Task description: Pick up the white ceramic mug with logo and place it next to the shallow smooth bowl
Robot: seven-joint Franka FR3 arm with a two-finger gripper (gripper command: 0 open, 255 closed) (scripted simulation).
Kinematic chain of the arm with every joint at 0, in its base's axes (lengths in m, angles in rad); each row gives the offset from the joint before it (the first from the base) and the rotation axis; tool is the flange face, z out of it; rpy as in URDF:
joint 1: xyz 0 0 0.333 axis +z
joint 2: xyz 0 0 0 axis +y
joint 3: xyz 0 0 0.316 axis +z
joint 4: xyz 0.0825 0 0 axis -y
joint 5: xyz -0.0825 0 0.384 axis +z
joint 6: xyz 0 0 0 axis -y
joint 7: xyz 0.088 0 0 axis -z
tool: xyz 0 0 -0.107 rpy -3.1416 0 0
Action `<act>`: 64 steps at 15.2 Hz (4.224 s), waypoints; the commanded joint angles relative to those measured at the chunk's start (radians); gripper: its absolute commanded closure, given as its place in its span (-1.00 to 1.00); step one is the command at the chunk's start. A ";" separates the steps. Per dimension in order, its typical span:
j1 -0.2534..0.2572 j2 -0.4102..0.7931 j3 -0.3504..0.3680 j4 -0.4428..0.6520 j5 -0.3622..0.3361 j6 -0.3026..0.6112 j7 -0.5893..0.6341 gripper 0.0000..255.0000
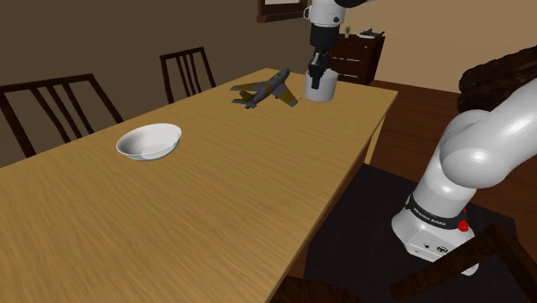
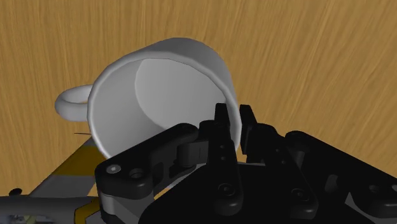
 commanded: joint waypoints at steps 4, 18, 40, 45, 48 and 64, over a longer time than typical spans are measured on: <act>0.022 0.179 0.050 0.156 0.013 0.020 0.067 1.00; 0.089 0.721 0.138 0.763 -0.040 -0.056 0.228 1.00; 0.174 1.167 0.143 1.252 -0.100 -0.108 0.296 1.00; 0.169 1.159 0.143 1.172 -0.101 -0.036 0.302 1.00; 0.167 1.159 0.142 1.131 -0.103 0.005 0.306 1.00; 0.166 1.161 0.142 1.104 -0.104 0.034 0.309 -1.00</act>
